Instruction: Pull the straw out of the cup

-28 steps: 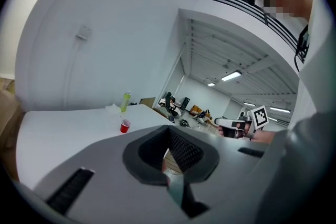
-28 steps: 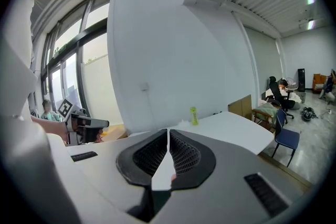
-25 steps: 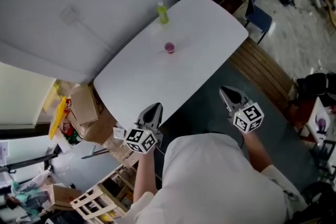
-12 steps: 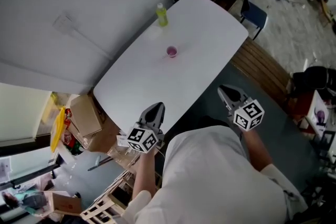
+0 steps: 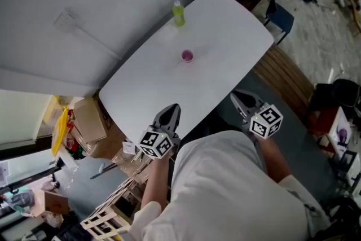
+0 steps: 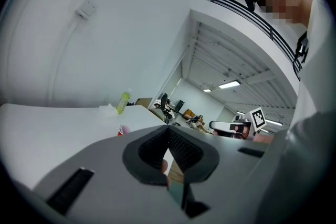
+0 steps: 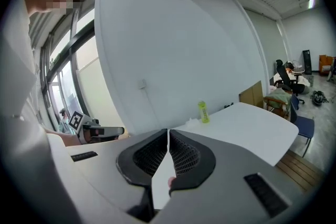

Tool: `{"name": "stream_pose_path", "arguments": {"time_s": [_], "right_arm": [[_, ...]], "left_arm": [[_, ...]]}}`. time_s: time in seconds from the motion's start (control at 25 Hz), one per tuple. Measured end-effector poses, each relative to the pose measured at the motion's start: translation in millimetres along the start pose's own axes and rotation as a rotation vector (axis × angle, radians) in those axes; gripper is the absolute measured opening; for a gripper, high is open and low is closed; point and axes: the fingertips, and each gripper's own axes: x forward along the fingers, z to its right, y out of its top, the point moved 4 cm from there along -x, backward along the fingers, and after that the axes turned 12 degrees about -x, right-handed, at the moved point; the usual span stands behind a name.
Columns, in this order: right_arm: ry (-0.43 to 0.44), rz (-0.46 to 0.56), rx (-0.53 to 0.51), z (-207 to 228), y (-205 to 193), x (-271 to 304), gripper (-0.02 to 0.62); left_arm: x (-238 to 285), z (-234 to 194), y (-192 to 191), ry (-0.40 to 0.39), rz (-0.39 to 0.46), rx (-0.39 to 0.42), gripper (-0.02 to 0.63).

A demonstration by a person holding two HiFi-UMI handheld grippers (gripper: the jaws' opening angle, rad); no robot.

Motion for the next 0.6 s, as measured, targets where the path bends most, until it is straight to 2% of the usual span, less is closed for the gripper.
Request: {"name": "stream_pose_path", "arguments": {"time_s": [0.32, 0.44, 0.6], "right_arm": [[0.105, -0.046, -0.027, 42, 15, 43, 0.038], [0.140, -0.080, -0.058, 59, 18, 57, 0.038], [0.178, -0.114, -0.058, 81, 16, 72, 0.038]], "left_arm": [[51, -23, 9, 0.160, 0.066, -0.040, 0.003], [71, -41, 13, 0.221, 0.086, -0.073, 0.058], [96, -67, 13, 0.296, 0.100, -0.121, 0.067]]}}
